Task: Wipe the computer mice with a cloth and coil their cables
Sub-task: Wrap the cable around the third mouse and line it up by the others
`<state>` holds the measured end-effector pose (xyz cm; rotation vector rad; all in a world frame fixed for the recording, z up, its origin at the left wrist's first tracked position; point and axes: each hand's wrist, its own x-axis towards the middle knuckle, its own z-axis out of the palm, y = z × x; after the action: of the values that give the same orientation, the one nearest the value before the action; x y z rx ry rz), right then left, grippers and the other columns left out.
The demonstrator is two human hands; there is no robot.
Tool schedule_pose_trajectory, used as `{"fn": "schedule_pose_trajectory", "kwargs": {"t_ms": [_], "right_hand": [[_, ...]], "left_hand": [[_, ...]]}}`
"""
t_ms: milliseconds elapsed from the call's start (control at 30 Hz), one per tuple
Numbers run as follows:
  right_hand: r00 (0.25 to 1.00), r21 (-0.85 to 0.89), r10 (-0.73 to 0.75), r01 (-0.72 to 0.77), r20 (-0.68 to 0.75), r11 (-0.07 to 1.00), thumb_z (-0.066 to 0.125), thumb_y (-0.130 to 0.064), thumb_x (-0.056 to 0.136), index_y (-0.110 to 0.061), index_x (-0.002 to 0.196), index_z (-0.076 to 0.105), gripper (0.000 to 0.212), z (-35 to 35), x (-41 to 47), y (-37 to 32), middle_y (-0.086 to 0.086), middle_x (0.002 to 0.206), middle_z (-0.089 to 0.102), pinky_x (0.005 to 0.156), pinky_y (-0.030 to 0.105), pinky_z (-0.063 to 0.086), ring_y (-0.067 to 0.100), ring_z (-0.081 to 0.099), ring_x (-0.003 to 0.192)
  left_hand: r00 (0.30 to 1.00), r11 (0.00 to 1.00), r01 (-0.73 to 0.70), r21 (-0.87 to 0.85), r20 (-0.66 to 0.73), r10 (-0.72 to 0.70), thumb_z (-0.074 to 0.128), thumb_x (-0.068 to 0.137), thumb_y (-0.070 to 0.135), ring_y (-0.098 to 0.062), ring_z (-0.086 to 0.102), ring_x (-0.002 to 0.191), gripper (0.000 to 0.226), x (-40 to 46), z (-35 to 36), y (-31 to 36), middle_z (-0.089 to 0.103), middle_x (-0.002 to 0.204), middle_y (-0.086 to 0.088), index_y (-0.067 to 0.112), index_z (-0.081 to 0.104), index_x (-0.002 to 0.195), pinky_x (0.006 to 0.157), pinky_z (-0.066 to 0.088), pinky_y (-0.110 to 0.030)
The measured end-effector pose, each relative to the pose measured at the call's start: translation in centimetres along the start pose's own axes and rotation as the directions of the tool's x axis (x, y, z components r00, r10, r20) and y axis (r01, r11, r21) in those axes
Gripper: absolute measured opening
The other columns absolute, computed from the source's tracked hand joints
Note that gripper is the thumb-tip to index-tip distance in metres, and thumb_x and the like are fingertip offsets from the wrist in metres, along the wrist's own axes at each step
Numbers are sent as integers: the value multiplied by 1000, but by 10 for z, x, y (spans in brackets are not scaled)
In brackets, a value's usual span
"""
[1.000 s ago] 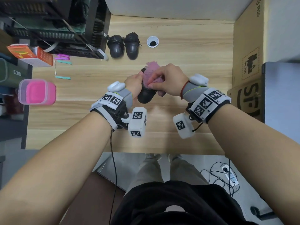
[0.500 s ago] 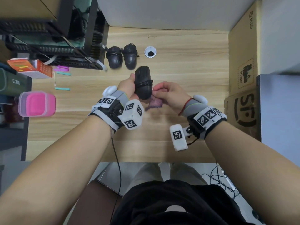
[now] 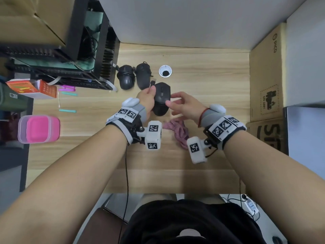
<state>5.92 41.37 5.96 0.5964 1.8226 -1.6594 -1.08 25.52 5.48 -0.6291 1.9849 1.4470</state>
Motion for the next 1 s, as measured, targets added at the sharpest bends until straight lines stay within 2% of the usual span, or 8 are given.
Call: {"fn": "schedule_pose_trajectory", "kwargs": {"t_ms": [100,200,400,567,700,800,900,1000], "right_hand": [[1000,29,-16,16,0,999,74,-39,83,-20,126,46,54,5,20,-17,3,106,69,74,38,60,19,70,83],[1000,37,-2,3,-19,999,74,-29,85,-16,122,46,49,3,39,-25,6,103,68,77,41,60,21,69,77],[996,46,22,-18,-81,999,73,-28,86,-14,125,51,47,-4,73,-41,4,97,68,84,45,59,22,66,76],[993,22,39,-37,-107,999,71,-29,87,-13,129,51,49,-3,99,-51,7,101,68,85,44,59,25,66,80],[983,17,72,-70,-170,997,71,-33,87,-13,129,52,50,-2,118,-47,8,99,69,82,42,60,24,68,76],[976,16,81,-80,-200,997,71,-31,88,-11,130,50,51,-3,132,-41,9,104,68,80,43,60,25,67,74],[970,-13,60,-65,-236,998,72,-30,87,-9,129,51,52,-3,141,-39,8,106,68,77,42,60,27,67,75],[970,-66,40,-57,-241,996,73,-32,85,-9,128,51,53,-1,146,-40,7,101,66,70,37,59,26,66,73]], "left_hand": [[998,997,-59,58,30,57,47,102,38,-34,63,114,38,7,2,12,68,121,-15,10,64,122,102,49,-49],[991,977,-109,183,99,92,45,104,33,-35,59,121,37,18,-1,20,63,129,-18,11,58,131,105,46,-49],[975,938,-195,285,161,154,48,100,8,-34,62,114,35,34,-4,36,65,123,-17,10,58,134,98,51,-45],[968,908,-226,353,186,168,48,98,1,-33,61,106,60,51,-9,53,60,130,-24,21,33,153,99,47,-38],[972,895,-204,396,191,137,49,98,-1,-28,48,133,63,60,-1,58,47,148,-15,16,28,155,108,35,-26],[972,892,-196,407,203,121,48,97,-2,-24,45,136,64,68,3,56,45,150,-13,17,28,155,107,33,-21],[972,888,-193,417,204,115,47,96,-3,-26,51,130,67,73,7,55,49,146,-13,20,26,155,103,38,-23],[975,892,-176,417,199,99,47,97,-2,-29,52,127,68,77,10,54,50,144,-15,21,24,156,108,39,-30]]}}
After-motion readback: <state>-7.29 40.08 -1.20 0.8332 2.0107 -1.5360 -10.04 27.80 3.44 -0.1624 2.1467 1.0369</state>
